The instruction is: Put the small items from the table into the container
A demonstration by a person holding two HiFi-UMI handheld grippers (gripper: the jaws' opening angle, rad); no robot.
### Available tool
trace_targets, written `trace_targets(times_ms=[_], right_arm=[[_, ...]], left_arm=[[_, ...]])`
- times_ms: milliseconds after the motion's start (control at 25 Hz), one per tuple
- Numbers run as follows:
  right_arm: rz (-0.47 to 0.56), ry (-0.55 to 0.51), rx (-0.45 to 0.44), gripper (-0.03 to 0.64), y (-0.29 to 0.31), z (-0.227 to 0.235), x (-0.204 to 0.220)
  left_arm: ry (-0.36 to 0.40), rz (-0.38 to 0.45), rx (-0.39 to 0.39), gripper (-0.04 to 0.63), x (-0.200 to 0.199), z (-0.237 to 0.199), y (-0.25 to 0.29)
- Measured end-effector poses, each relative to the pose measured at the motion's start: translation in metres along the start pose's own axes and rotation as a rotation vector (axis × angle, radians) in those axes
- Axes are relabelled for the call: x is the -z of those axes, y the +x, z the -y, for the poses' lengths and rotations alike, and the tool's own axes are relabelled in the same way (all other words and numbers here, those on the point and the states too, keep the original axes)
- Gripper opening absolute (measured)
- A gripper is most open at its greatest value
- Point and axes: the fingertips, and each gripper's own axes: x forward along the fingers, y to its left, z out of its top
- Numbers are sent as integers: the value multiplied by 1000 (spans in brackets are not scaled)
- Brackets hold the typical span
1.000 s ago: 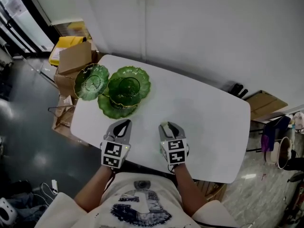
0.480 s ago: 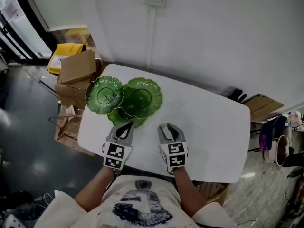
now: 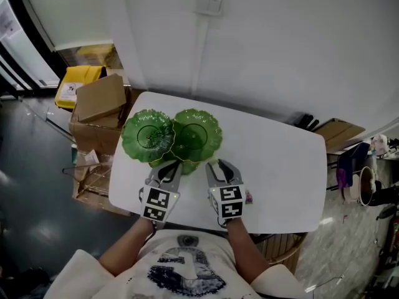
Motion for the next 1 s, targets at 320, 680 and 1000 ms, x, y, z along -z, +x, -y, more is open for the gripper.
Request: trace_targets(times_ms=[320, 680, 1000], right_arm=[[-8, -8, 25, 135, 19, -14, -14], [-41, -33, 27, 135, 42, -17, -20], [-108, -68, 9, 137, 59, -17, -16]], left_arm=[[16, 7, 59, -9, -2, -9, 5], [30, -3, 81, -9, 0, -14, 11], [27, -14, 86, -9, 1, -11, 17]])
